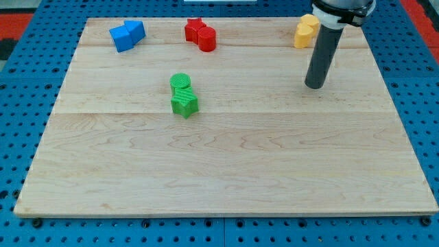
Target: Place the hexagon above the red star
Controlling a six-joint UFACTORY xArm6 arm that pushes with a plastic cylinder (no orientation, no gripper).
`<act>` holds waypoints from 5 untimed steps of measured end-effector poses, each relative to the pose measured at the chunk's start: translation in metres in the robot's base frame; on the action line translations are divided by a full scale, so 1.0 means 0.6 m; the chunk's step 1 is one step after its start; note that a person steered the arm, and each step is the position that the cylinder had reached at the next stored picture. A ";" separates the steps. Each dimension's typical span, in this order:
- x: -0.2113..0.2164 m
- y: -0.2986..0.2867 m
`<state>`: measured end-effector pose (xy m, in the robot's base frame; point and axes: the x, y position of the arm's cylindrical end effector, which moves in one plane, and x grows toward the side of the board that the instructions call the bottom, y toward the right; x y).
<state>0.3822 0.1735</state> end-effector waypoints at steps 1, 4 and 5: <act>-0.036 0.061; -0.129 0.120; -0.177 0.182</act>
<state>0.2763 0.2825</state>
